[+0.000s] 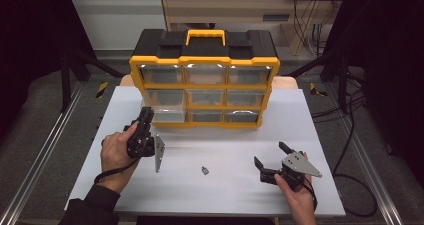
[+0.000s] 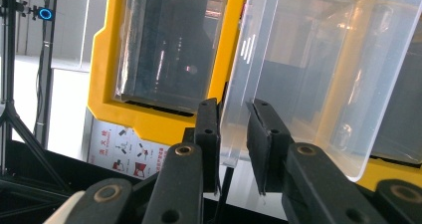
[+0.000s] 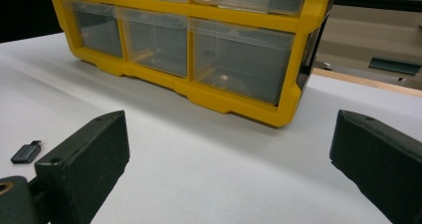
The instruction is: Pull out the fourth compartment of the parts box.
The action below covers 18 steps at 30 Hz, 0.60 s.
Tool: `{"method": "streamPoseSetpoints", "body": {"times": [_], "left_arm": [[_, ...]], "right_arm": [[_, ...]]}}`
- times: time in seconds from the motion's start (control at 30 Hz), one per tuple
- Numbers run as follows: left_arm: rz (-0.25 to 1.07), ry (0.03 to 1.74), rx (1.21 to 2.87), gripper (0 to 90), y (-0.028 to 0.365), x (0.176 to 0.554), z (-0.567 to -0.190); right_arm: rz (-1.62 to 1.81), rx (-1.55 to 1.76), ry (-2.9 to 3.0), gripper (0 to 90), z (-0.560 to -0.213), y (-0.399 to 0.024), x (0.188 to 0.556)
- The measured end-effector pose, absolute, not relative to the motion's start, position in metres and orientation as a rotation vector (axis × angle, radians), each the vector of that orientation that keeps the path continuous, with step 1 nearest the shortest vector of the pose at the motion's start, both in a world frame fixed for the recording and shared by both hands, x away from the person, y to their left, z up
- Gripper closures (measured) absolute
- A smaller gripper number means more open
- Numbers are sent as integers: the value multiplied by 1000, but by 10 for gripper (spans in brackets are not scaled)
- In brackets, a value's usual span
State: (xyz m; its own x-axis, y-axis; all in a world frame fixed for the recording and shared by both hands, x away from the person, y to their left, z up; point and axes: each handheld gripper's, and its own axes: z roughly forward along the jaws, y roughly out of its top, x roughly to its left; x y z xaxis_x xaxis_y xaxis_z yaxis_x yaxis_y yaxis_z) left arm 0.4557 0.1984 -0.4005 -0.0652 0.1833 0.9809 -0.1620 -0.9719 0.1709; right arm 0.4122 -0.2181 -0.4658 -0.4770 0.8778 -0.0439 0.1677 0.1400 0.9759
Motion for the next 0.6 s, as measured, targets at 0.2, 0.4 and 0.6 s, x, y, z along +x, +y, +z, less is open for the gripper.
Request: {"method": "streamPoseSetpoints", "body": {"times": [0.2, 0.4, 0.6], "left_arm": [[2132, 22, 1964, 756, 198, 451, -401], [2129, 28, 1967, 753, 199, 448, -402], [2119, 33, 1963, 751, 199, 447, -403]], "right_arm": [[1383, 1009, 1767, 24, -466, -218, 412], [1382, 1007, 1771, 24, -466, -217, 412], [1382, 1006, 1769, 24, -466, -217, 412]]}}
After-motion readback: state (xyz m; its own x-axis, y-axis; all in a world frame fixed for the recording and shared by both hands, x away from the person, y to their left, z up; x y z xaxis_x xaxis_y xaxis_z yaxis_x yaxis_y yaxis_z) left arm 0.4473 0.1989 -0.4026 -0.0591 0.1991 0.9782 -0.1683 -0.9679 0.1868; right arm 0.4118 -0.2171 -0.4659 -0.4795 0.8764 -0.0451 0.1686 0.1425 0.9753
